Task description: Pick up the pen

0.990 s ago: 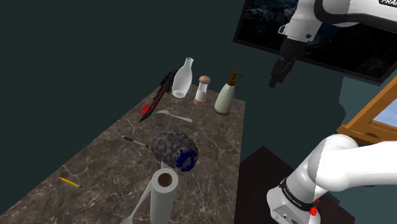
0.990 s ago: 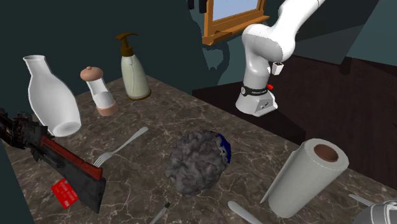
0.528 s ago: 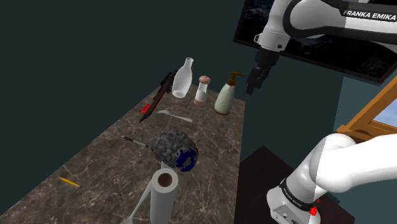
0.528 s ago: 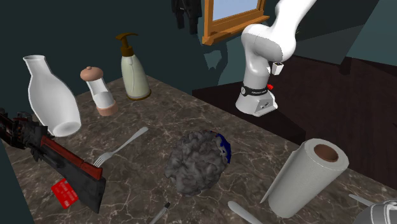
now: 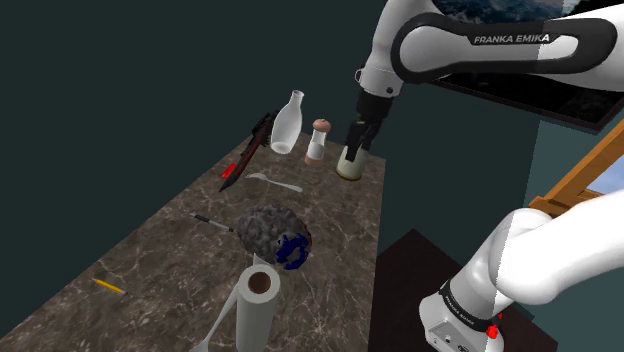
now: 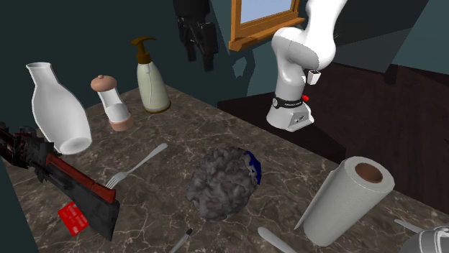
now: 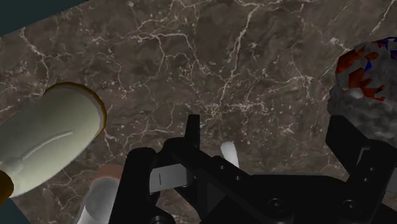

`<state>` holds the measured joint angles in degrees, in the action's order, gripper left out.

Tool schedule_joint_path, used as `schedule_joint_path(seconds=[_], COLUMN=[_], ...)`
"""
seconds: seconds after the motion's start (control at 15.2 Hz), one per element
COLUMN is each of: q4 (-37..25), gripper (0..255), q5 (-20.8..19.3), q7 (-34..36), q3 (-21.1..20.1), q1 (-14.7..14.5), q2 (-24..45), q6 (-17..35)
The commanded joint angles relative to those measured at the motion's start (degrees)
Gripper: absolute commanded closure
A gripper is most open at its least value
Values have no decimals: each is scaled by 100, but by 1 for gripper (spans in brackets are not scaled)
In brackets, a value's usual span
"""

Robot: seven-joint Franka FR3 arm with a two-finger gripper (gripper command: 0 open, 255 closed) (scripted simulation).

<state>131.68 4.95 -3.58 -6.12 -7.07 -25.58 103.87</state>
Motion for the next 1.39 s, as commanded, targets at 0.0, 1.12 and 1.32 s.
schedule_joint_path(seconds=[0.0, 1.12, 1.32], q4=[-128, -1930, -2433], gripper=[0, 0, 0], q5=[39, -342, -523], q7=[45, 689, 818], q3=[-116, -963, -1033], q1=[-73, -748, -925], q2=[362, 3481, 4074], q6=[257, 1679, 1770])
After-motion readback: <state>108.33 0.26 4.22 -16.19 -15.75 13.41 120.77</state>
